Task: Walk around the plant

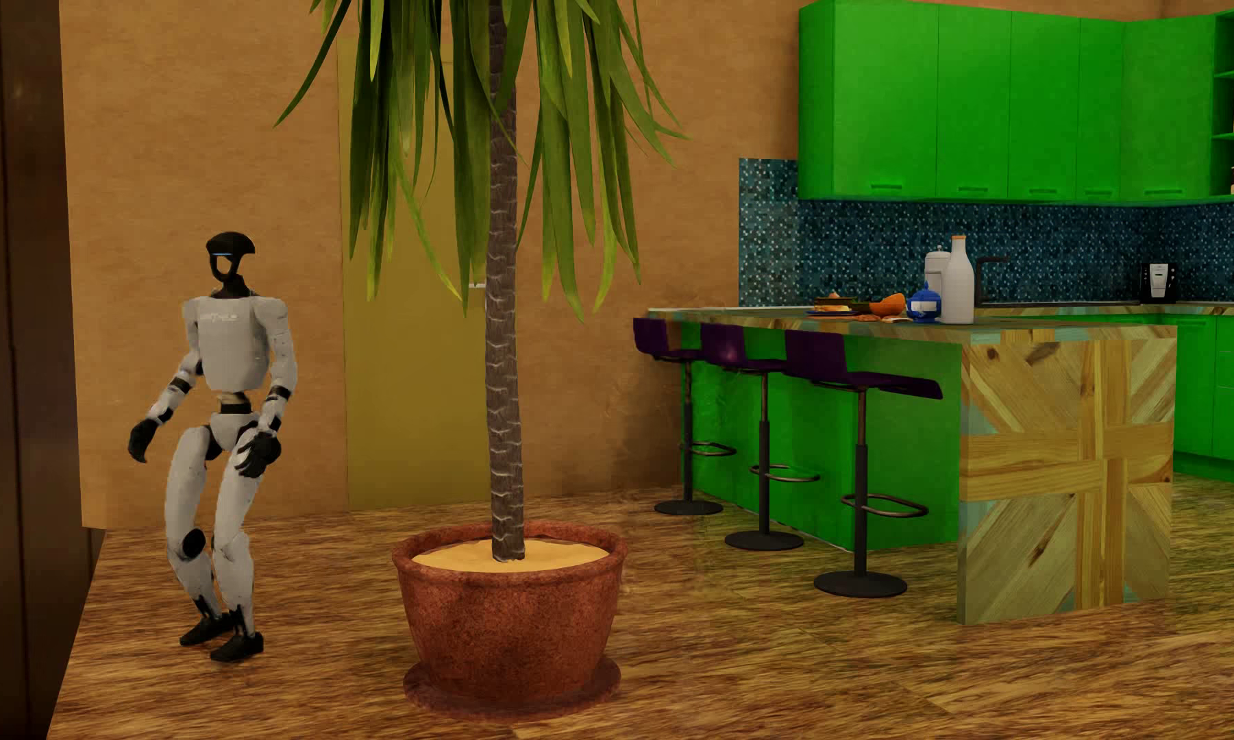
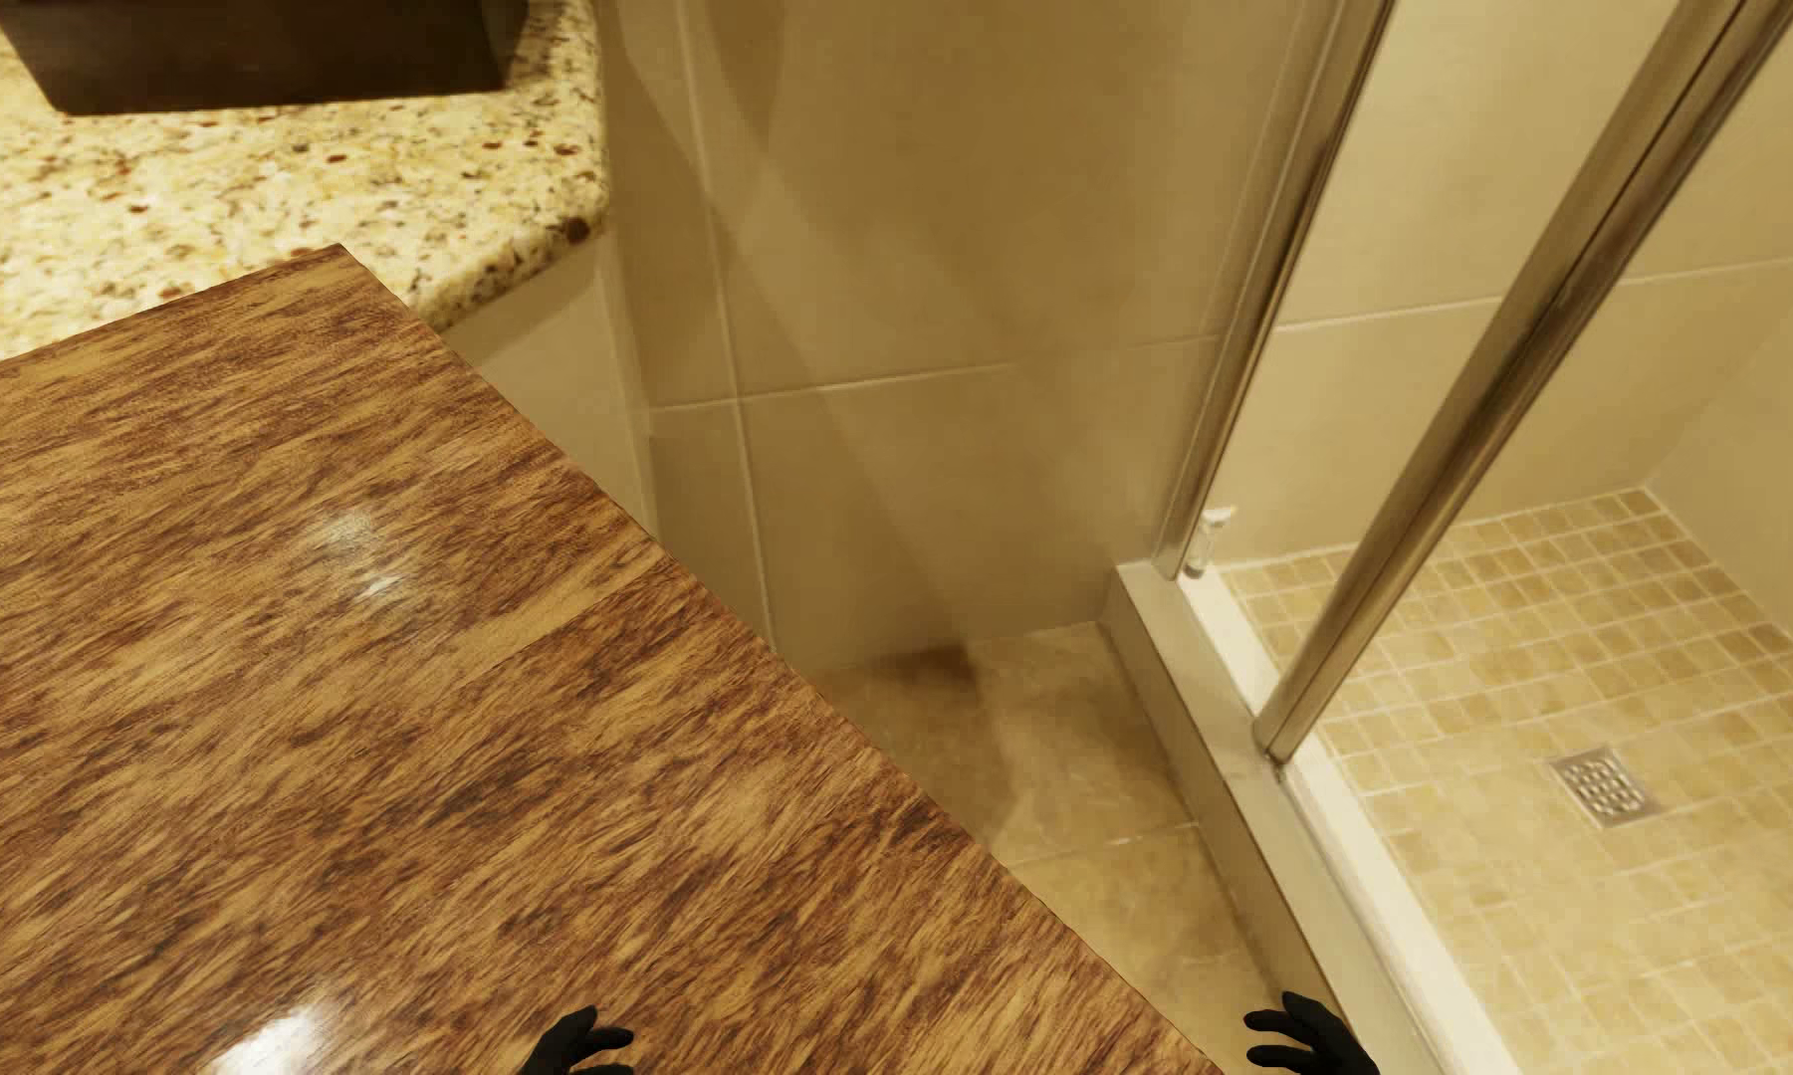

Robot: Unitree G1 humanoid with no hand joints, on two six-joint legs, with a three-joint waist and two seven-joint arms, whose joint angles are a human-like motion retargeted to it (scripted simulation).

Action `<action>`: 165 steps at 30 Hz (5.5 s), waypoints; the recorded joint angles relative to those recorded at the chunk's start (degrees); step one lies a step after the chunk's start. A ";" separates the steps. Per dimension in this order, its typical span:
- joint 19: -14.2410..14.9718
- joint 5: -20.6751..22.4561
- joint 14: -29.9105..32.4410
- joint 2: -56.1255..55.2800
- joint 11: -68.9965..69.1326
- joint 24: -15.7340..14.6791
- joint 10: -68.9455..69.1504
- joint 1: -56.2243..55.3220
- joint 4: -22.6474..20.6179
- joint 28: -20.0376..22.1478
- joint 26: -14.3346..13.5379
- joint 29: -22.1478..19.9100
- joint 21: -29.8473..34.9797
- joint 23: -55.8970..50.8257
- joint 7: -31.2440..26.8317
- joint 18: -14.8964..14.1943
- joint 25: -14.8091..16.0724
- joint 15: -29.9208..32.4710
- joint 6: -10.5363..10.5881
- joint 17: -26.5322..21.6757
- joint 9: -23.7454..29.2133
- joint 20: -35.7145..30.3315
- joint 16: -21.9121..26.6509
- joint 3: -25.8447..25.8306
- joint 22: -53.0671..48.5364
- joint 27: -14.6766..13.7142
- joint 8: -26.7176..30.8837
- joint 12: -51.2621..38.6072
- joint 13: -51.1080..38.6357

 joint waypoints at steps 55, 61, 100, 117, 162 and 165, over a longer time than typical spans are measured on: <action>8.20 -6.27 -12.36 -19.05 11.72 -1.72 7.46 10.82 -4.25 5.39 1.46 -1.37 -1.72 1.46 -4.67 6.16 -7.33 -1.34 -3.99 2.72 1.08 -3.15 -0.55 5.88 -3.50 0.15 4.24 -0.17 2.93; 8.34 -8.98 -10.56 -2.57 9.00 -3.31 15.32 1.89 3.03 -3.52 8.06 -9.94 4.20 -6.13 3.26 7.62 0.24 -0.67 6.97 4.12 -0.30 -3.23 1.62 16.49 -2.20 -2.57 -7.14 7.37 -12.00; 8.22 -3.01 -10.54 -15.11 30.66 -3.69 12.53 2.73 -1.88 4.26 5.57 -6.53 6.04 -0.51 0.67 9.30 -1.07 10.13 3.32 6.46 1.13 -5.98 2.64 10.85 4.53 -10.53 2.27 7.32 -10.59; -0.09 -4.53 -1.86 -17.43 14.88 -7.58 35.09 2.66 -3.23 3.93 8.58 -4.03 -1.74 5.52 -0.42 8.84 -5.09 0.05 2.64 -3.38 1.84 -4.38 -0.82 11.45 -1.48 -9.19 -2.32 -0.83 -2.74; 0.19 0.78 4.61 -14.72 4.18 -3.11 -0.73 1.91 2.28 -3.39 3.81 2.27 -1.01 0.07 -0.57 1.62 -0.30 0.84 2.30 2.93 -0.30 -0.70 0.30 1.18 -3.14 1.35 2.15 1.66 -2.45; 2.62 -0.25 -1.85 -13.46 -0.39 0.00 1.76 0.47 1.48 -5.52 2.93 4.52 -1.13 0.54 -1.71 4.66 0.08 11.69 2.22 0.65 0.74 -2.74 -0.68 3.79 -3.03 -1.67 0.85 3.92 -4.01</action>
